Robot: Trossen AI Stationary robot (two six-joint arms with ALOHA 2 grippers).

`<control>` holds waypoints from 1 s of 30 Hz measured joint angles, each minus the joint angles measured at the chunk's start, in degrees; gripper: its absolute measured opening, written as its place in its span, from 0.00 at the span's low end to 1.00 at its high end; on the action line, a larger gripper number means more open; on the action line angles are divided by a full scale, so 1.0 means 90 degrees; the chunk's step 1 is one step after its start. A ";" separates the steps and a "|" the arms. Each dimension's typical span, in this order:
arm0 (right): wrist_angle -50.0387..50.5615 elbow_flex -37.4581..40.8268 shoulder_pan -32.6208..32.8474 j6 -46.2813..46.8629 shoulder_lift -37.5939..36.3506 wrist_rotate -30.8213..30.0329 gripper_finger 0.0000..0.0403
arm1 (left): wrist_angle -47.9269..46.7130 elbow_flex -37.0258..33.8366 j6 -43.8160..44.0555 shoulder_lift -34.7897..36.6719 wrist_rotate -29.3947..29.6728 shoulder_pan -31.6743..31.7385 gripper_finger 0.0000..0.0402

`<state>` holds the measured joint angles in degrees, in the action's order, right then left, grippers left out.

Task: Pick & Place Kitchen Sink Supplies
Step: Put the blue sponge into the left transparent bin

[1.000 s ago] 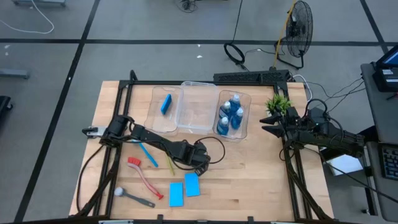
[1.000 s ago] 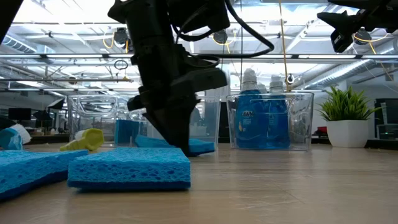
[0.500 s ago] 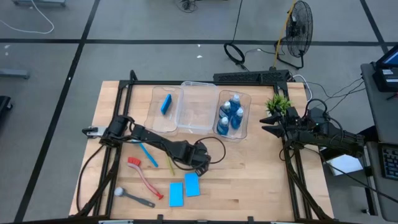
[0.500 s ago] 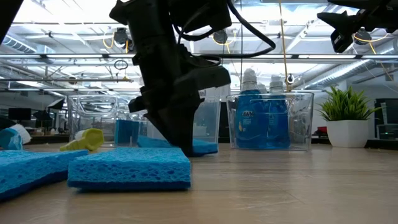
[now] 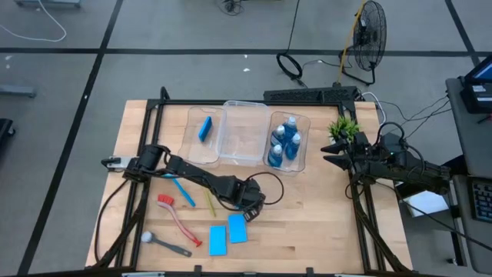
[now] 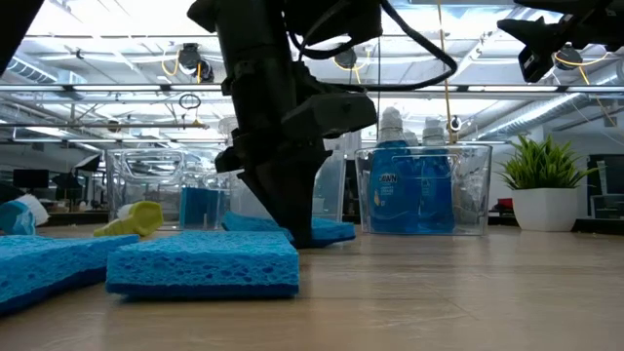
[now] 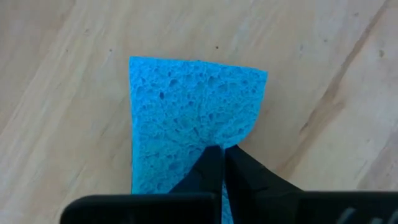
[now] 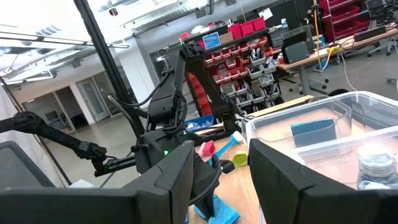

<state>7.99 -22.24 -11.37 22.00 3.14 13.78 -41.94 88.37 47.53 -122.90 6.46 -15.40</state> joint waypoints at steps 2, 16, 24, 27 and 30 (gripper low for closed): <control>0.0000 0.0000 -0.0001 0.0000 0.0000 0.0000 0.35 | -0.0112 0.0140 -0.0125 -0.0017 -0.0032 0.0000 0.01; 0.0000 0.0000 -0.0001 0.0014 0.0000 0.0005 0.35 | -0.0198 0.0444 -0.0736 0.0089 -0.0376 -0.0012 0.00; -0.0005 0.0000 0.0002 0.0126 0.0000 0.0145 0.35 | -0.0065 0.0458 -0.1104 0.0659 -0.0381 -0.0012 0.00; -0.0002 0.0000 0.0002 0.0242 0.0001 0.0170 0.35 | 0.0023 0.0463 -0.1243 0.0906 -0.0381 -0.0012 0.00; 0.0001 0.0000 0.0001 0.0320 0.0002 0.0170 0.35 | 0.0110 0.0465 -0.1389 0.1118 -0.0391 -0.0012 0.00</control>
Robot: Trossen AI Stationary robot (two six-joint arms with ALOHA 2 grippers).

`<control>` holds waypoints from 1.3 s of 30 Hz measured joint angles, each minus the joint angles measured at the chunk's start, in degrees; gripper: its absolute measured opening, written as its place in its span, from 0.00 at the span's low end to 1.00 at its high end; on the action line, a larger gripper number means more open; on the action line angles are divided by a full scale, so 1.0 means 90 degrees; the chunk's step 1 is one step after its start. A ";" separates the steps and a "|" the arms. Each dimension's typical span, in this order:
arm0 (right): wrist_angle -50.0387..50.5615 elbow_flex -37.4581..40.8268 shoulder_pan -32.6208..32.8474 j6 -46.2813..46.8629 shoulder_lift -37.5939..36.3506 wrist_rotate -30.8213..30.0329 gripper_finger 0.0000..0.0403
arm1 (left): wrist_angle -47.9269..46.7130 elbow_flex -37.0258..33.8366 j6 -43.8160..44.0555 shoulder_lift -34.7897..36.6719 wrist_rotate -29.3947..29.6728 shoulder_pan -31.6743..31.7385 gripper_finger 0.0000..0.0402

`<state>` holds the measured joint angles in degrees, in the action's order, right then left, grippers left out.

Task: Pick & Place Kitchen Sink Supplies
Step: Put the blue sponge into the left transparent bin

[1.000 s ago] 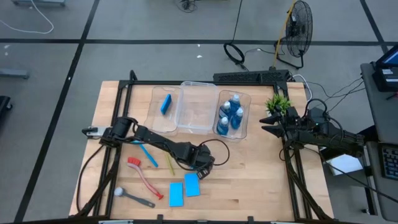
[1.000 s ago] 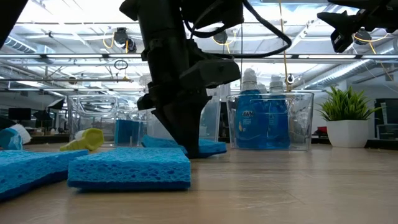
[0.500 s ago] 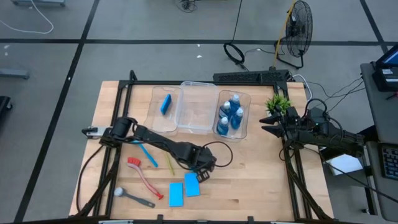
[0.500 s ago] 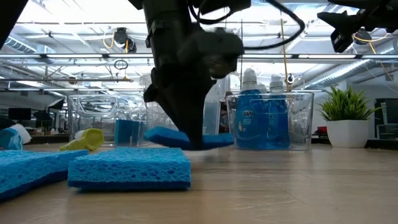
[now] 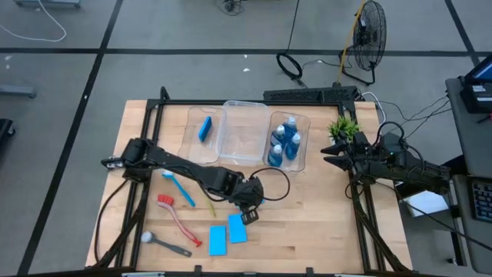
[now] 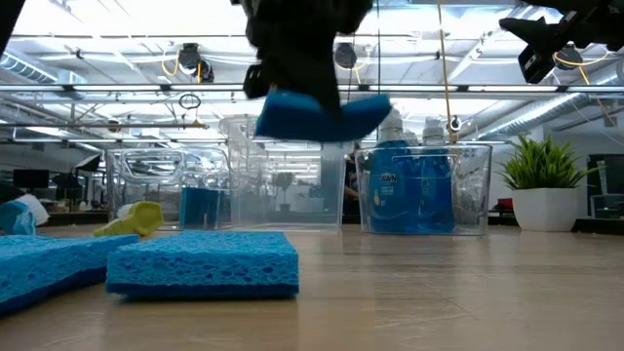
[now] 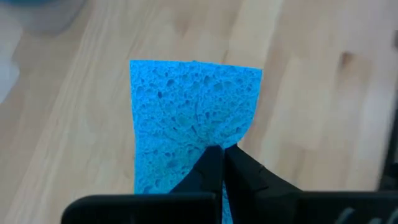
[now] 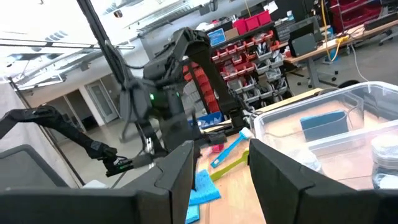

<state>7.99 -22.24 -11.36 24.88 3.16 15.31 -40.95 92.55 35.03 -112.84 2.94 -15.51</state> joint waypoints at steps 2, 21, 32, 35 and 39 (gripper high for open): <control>-0.0003 0.0000 -0.0002 0.0101 -0.0001 -0.0002 0.35 | 0.0096 0.0000 -0.0114 0.0144 -0.0058 -0.0009 0.00; -0.0049 0.0000 -0.0002 0.1377 0.0002 -0.0024 0.35 | 0.2551 0.0002 -0.1884 0.0685 -0.2899 0.0161 0.00; -0.0049 0.0002 -0.0002 0.1341 0.0002 -0.0024 0.35 | 0.4449 0.0002 -0.2044 0.0685 -0.5209 0.0467 0.00; -0.0049 0.0002 -0.0002 0.1334 0.0002 -0.0025 0.35 | 0.5077 0.0002 -0.1954 0.0685 -0.5704 0.0500 0.00; -0.0049 0.0002 -0.0002 0.1333 0.0002 -0.0025 0.35 | 0.5771 0.0002 -0.1772 0.0685 -0.6042 0.0515 0.00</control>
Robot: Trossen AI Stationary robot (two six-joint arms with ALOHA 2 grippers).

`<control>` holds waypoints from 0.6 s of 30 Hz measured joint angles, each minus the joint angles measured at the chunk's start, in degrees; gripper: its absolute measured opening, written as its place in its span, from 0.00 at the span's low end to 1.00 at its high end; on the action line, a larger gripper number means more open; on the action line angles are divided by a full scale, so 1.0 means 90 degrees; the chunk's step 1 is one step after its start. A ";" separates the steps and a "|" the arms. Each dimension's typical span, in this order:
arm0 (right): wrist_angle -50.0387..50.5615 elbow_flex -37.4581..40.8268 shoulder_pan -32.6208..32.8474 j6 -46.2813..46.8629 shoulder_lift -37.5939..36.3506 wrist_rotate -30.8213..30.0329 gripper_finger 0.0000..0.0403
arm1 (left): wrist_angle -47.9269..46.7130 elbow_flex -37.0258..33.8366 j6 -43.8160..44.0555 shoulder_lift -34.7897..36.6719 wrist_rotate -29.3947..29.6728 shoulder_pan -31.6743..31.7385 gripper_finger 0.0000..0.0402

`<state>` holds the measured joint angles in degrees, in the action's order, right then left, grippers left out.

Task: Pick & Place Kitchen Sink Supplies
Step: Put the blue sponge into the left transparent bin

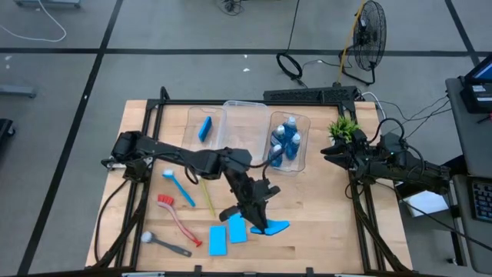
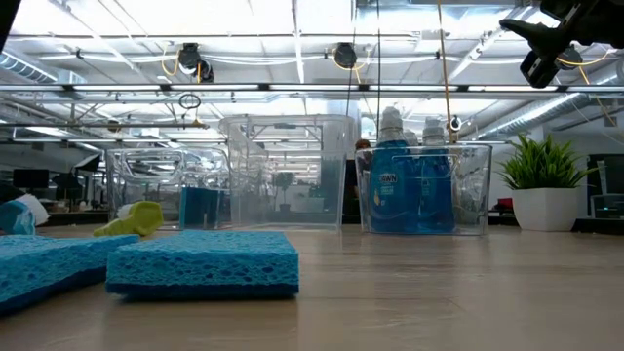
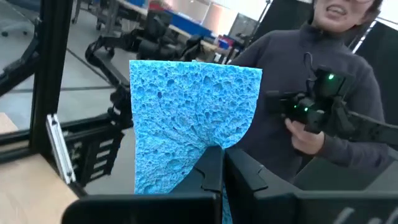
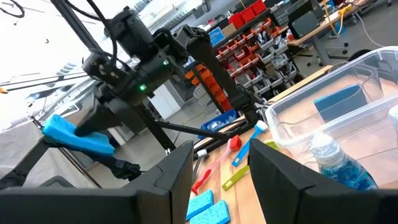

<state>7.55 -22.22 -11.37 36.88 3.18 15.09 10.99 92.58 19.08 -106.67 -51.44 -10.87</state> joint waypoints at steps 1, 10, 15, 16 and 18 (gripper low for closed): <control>0.0000 0.0000 0.0000 -0.0001 0.0000 0.0000 0.35 | 0.0034 0.0000 0.0008 0.0000 -0.0002 0.0000 0.00; 0.0000 0.0000 0.0000 -0.0001 0.0000 0.0000 0.35 | -0.0969 0.0000 0.0116 0.0002 0.1287 0.0022 0.00; 0.0000 0.0000 0.0000 -0.0001 0.0000 0.0000 0.35 | -0.2474 0.0000 0.0758 0.0000 0.3182 0.0101 0.00; 0.0000 0.0000 0.0000 -0.0001 0.0000 0.0000 0.35 | -0.2705 0.0000 0.0843 0.0000 0.3438 0.0106 0.00; 0.0000 0.0000 0.0000 -0.0001 0.0000 0.0000 0.35 | -0.3065 -0.0010 0.0913 0.0095 0.3761 0.0102 0.00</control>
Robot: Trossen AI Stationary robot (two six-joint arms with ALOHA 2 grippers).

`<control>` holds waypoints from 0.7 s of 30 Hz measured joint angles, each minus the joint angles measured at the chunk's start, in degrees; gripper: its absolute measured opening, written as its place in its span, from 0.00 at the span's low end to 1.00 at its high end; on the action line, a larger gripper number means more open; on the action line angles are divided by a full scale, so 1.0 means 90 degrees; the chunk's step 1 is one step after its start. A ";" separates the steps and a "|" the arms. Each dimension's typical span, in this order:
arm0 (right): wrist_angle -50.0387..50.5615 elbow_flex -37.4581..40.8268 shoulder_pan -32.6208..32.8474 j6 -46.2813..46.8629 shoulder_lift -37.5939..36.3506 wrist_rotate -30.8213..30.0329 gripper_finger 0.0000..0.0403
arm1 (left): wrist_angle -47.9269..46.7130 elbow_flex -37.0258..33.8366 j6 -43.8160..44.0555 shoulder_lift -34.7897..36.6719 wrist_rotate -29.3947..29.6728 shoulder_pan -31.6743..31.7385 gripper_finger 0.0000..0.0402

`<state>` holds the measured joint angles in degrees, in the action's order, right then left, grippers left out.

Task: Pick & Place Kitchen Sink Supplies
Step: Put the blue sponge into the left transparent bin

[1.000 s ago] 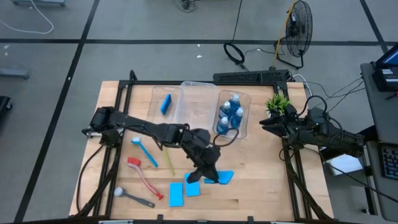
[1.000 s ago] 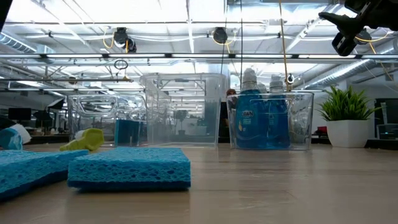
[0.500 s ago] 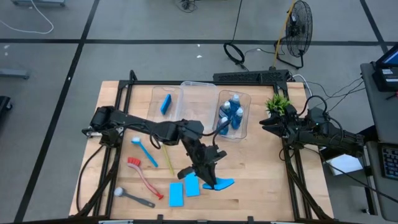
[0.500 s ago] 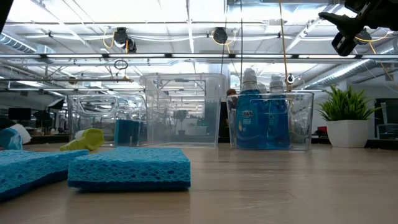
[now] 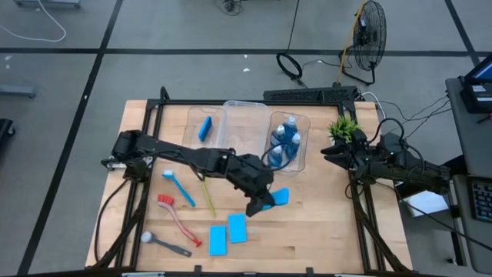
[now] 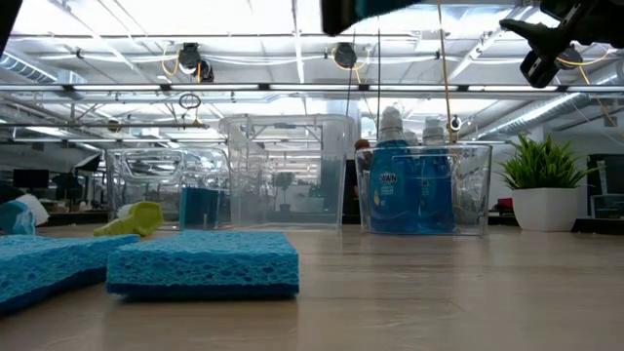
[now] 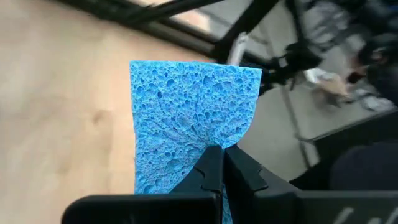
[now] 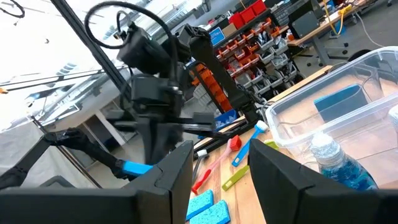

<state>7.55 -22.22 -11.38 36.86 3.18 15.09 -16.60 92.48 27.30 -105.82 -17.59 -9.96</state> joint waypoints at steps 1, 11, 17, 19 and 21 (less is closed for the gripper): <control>0.0001 0.0000 0.0001 0.0000 0.0000 0.0000 0.35 | -0.0178 -0.0002 0.0004 0.0073 0.0143 -0.0004 0.00; 0.0079 0.0007 0.0000 -0.0002 -0.0002 0.0000 0.35 | -0.2644 0.0013 0.0378 0.1824 0.3348 0.0110 0.00; 0.0066 0.0007 0.0000 -0.0002 -0.0002 0.0000 0.35 | -0.4356 0.0010 0.1216 0.2555 0.5100 0.0229 0.00; 0.0068 0.0007 0.0000 -0.0002 -0.0001 0.0002 0.35 | -0.4828 0.0012 0.1489 0.2717 0.5450 0.0320 0.00; 0.0059 0.0007 0.0000 -0.0002 -0.0002 0.0000 0.35 | -0.5311 0.0013 0.1699 0.2763 0.5647 0.0462 0.00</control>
<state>8.09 -22.15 -11.38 36.84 3.16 15.09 -64.40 92.60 42.59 -80.95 33.23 -5.80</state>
